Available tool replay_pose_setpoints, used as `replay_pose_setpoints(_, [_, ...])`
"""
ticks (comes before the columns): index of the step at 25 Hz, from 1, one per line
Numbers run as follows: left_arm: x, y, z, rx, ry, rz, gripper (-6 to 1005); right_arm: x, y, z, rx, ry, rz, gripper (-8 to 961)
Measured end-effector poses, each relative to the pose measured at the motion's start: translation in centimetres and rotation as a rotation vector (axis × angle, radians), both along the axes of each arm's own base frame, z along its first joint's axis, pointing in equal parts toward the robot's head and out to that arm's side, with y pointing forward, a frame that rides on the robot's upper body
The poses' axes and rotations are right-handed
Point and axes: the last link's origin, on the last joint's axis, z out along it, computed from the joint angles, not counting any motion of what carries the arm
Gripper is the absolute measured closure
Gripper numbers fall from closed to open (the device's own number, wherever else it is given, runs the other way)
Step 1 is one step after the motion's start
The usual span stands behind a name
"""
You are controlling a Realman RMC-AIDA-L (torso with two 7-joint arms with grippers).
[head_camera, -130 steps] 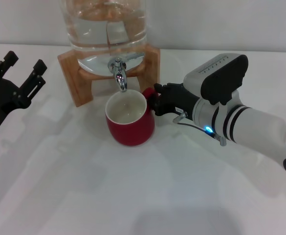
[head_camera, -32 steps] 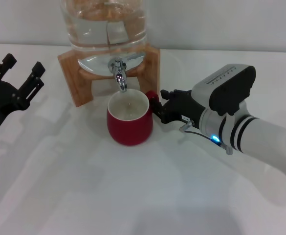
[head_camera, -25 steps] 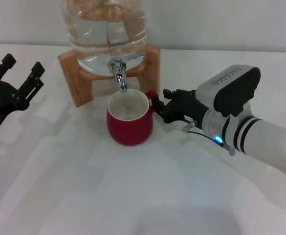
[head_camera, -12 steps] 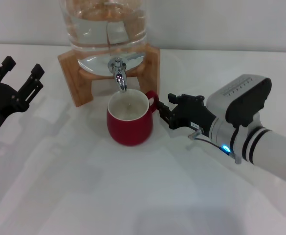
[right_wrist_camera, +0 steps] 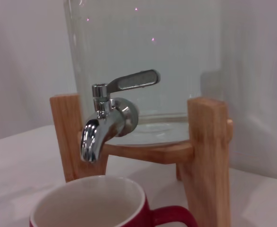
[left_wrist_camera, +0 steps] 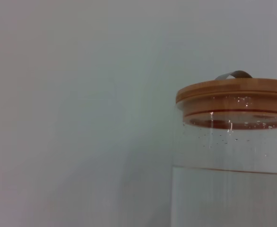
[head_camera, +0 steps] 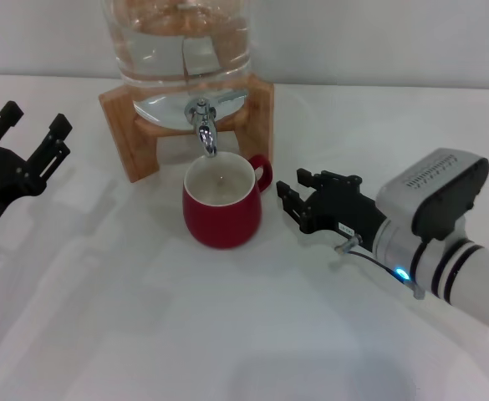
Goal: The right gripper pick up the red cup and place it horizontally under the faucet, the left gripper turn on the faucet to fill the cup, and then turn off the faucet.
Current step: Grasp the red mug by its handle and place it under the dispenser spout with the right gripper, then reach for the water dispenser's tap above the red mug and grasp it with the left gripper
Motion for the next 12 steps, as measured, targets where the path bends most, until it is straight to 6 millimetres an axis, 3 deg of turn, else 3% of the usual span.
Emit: replay_pose_setpoints(12, [0.0, -0.1, 0.0, 0.001, 0.000, 0.000, 237, 3.1, -1.7, 2.5, 0.101, 0.068, 0.002, 591])
